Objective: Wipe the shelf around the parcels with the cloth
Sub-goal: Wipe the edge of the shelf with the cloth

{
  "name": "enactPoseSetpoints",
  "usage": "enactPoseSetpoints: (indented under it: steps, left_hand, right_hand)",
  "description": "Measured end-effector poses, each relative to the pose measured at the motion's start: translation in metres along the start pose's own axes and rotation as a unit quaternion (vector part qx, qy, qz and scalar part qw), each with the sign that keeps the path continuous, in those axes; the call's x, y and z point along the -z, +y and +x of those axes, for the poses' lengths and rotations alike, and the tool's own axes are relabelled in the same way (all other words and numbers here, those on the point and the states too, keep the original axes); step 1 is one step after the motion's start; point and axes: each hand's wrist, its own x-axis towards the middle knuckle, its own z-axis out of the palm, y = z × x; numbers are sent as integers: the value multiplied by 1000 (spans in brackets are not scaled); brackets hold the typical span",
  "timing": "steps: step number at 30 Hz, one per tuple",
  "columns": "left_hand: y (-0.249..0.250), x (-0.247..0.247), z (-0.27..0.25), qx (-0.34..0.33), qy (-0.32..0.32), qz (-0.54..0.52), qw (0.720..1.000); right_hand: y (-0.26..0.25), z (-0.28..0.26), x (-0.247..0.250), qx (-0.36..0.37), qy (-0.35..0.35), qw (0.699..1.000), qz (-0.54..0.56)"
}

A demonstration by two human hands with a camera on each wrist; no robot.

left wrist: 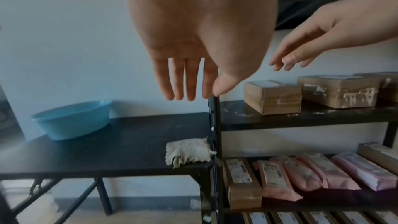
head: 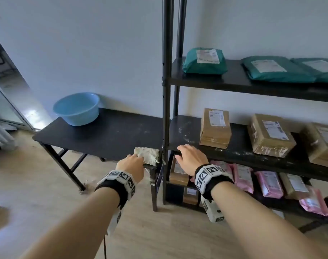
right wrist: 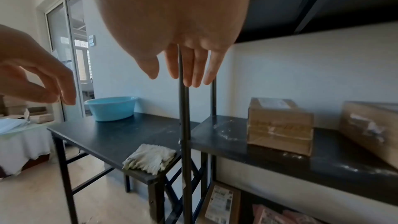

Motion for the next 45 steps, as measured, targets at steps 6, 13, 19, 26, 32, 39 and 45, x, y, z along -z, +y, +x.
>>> enactPoseSetpoints:
  steps: [6,13,19,26,32,39,45]
  left_hand:
    - [-49,-51,43,3,-60,-24,998]
    - [-98,-106,112,-41,-84,-90,992]
    - [-114,-139,166,-74,-89,-132,985]
    - [-117,-159,205,-126,-81,-131,980]
    - [-116,-169,204,-137,-94,-142,976]
    - [-113,-152,184,-123,-84,-151,977]
    - [-95,-125,144,-135,-89,-119,980]
  right_hand:
    - [-26,50,-73,-13,-69,998,10]
    - [-45,133,-148,-11,-103,993,48]
    - [-45,183,-193,-22,-110,991,67]
    - [-30,194,-222,-28,-108,992,64]
    - [-38,191,-235,-59,-53,996,28]
    - [-42,178,-215,-62,-49,996,46]
    - [-28,127,-164,-128,23,982,138]
